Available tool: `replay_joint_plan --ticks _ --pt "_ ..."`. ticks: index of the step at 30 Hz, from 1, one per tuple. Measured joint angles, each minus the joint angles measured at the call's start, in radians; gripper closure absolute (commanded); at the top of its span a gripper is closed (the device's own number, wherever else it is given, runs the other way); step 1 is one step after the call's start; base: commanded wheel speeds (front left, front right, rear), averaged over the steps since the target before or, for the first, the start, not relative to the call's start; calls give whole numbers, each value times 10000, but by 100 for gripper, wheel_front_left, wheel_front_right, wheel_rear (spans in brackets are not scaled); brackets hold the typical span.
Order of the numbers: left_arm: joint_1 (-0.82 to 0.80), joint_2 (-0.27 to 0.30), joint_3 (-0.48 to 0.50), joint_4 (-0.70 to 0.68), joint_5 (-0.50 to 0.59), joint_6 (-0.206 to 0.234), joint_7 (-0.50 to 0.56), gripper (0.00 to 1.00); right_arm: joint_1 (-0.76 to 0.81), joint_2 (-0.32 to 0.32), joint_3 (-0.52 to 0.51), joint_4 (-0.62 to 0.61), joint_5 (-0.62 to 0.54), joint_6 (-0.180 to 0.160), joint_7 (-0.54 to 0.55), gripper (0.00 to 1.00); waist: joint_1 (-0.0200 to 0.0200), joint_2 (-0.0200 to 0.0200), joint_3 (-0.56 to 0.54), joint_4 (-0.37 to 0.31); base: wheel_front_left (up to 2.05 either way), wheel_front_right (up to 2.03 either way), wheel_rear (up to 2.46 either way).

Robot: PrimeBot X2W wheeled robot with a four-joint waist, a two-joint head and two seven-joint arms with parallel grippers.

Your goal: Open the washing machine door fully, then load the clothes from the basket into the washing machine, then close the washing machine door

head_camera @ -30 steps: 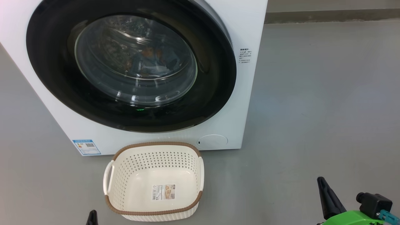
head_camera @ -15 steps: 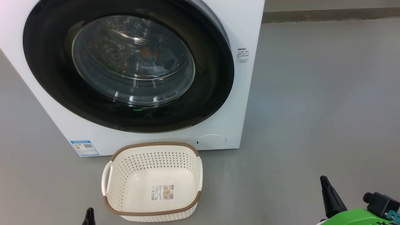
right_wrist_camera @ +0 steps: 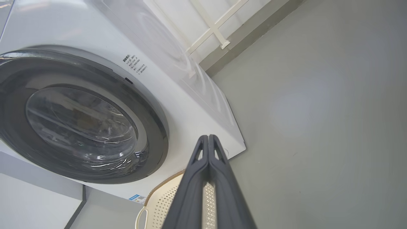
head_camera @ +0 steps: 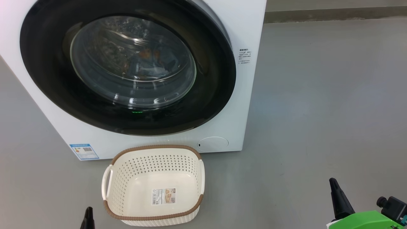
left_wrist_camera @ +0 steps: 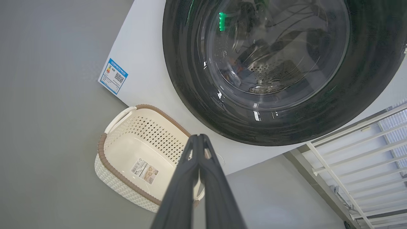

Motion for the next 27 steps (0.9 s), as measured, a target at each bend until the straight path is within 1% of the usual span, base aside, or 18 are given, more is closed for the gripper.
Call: replay_joint_plan --ticks 4,22,27 --pt "-16 12 40 -13 -385 -79 117 100 -4 4 -17 -13 522 0 94 100 0 0 3 -24 0 0 0" --pt "-363 36 203 -96 -2079 -88 583 100 -46 25 -59 -125 2433 0 602 100 0 0 16 -128 0 0 0" --pt "-393 40 244 -107 -2546 -153 738 100 -69 36 -77 -155 3032 -2 754 100 0 0 19 -159 0 0 0"
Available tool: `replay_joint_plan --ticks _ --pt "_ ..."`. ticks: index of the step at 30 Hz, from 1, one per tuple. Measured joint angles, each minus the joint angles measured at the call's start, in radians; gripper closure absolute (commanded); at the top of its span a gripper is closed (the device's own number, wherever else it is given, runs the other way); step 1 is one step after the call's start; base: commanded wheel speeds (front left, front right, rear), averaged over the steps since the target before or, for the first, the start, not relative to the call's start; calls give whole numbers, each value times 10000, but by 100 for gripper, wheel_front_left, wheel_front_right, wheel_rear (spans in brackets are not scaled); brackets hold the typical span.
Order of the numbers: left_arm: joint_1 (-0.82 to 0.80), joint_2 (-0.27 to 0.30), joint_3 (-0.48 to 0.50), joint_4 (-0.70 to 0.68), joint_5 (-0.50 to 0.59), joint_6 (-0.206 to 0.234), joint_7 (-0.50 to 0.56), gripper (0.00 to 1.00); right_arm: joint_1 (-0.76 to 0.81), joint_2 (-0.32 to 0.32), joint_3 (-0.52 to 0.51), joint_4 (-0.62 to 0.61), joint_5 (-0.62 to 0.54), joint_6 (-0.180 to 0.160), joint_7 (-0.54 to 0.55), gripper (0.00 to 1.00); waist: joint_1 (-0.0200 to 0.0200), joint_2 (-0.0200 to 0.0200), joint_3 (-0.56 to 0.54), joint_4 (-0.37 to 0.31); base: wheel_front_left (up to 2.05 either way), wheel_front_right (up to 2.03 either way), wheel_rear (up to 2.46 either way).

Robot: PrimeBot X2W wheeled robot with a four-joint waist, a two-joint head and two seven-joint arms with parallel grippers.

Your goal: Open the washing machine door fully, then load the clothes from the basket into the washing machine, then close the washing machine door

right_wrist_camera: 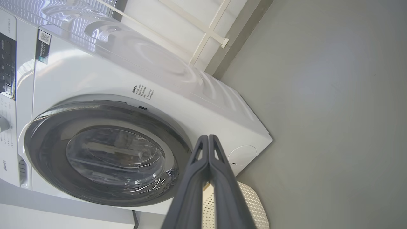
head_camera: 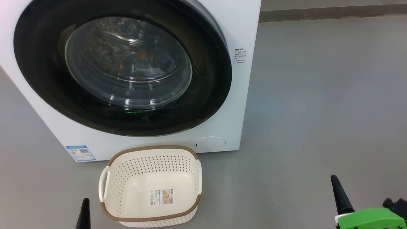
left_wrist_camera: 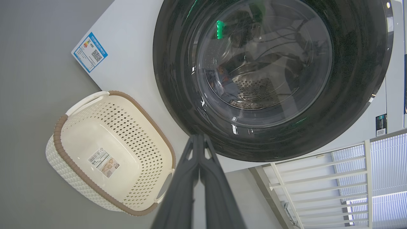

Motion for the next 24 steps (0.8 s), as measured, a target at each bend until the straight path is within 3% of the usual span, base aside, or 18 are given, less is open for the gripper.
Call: replay_joint_plan --ticks 24 --pt "-405 44 242 -88 -2293 -25 665 100 -176 54 -79 -130 2778 -38 658 100 0 0 18 -146 0 0 0"
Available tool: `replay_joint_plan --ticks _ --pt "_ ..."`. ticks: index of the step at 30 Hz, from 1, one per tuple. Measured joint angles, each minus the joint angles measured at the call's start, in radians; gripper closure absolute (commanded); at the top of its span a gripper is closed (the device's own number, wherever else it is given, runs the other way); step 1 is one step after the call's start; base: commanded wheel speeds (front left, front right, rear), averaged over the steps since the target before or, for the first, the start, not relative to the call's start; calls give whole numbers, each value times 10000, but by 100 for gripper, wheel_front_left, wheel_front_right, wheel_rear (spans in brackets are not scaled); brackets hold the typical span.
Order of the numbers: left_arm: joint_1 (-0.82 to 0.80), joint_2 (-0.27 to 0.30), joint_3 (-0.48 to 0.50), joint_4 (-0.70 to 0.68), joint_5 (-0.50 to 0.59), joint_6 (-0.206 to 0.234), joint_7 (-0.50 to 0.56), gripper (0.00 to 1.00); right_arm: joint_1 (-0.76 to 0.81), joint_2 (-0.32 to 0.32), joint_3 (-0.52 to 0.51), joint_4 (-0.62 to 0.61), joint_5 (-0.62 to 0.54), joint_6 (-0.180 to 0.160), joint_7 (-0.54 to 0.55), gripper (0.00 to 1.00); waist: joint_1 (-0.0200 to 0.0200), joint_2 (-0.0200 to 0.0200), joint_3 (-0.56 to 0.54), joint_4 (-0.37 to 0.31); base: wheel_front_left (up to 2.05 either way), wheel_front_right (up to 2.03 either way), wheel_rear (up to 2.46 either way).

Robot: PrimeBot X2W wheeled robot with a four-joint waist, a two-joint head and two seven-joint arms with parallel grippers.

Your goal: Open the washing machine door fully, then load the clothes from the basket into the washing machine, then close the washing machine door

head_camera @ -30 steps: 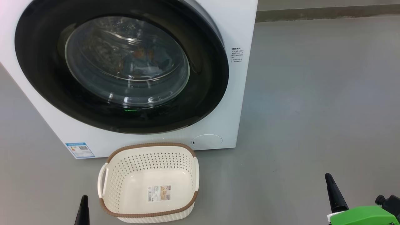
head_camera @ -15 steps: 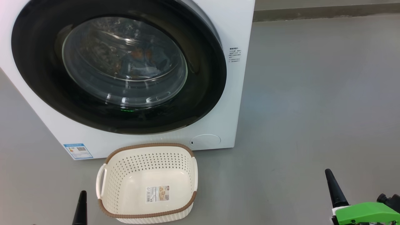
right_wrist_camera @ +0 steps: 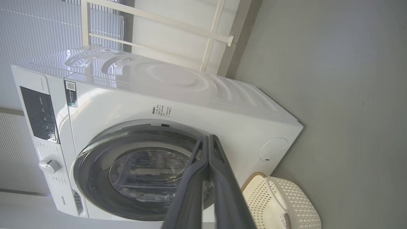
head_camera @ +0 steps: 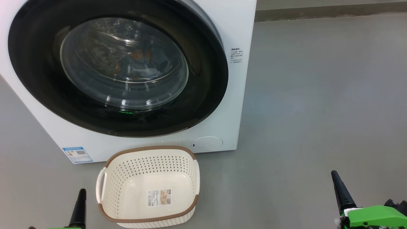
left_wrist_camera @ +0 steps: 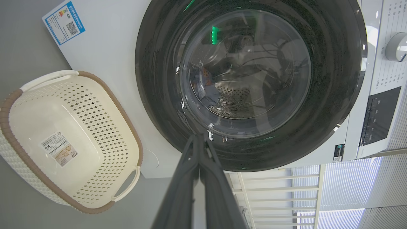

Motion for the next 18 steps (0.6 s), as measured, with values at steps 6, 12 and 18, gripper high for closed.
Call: replay_joint_plan --ticks 6,12,18 --pt "-10 12 46 -6 -594 -67 161 100 -3 23 -50 -46 706 -2 196 100 0 0 5 -37 0 0 0" --pt "-187 21 86 -42 -1187 -71 309 100 -10 40 -138 -82 1384 -4 380 100 0 0 9 -73 0 0 0" --pt "-201 29 146 -63 -1781 -73 483 100 -106 61 -173 -104 2050 -6 520 100 0 0 13 -110 0 0 0"
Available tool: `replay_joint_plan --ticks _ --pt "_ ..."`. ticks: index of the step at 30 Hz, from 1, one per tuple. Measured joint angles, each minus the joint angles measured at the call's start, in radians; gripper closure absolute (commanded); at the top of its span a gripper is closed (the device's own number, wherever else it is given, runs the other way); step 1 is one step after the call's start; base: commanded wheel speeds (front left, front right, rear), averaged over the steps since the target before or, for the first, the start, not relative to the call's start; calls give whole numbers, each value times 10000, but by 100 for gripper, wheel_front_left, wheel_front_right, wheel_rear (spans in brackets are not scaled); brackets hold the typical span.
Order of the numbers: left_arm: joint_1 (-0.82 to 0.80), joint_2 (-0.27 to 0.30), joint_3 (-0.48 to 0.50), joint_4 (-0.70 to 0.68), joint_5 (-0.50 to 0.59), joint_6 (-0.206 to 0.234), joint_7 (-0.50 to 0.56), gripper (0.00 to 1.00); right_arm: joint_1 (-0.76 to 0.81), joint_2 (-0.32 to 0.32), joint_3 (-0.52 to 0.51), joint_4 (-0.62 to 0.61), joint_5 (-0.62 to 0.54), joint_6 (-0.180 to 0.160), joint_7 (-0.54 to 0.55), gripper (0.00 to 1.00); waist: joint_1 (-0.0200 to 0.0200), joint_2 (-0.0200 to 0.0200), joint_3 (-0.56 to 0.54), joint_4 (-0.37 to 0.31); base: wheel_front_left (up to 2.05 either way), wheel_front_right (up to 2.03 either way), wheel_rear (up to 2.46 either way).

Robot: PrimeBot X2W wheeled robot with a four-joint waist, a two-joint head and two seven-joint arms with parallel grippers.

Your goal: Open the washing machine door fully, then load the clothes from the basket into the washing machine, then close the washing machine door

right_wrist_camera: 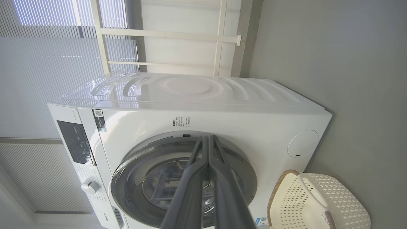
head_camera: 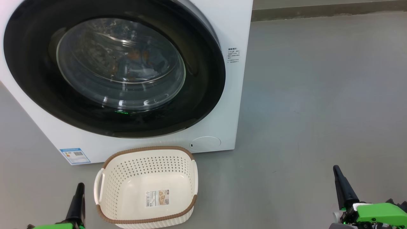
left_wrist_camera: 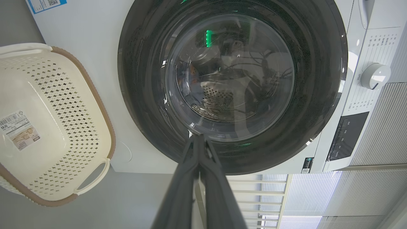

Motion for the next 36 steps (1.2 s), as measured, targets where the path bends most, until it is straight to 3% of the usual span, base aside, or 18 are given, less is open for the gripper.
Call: replay_joint_plan --ticks 5,36 --pt "-137 4 44 -13 -410 -10 130 100 -101 17 -8 -48 470 0 90 100 0 0 3 -19 0 0 0" --pt "-166 6 58 -36 -410 -12 130 100 -101 21 -10 -48 479 0 90 100 0 0 3 -19 0 0 0"
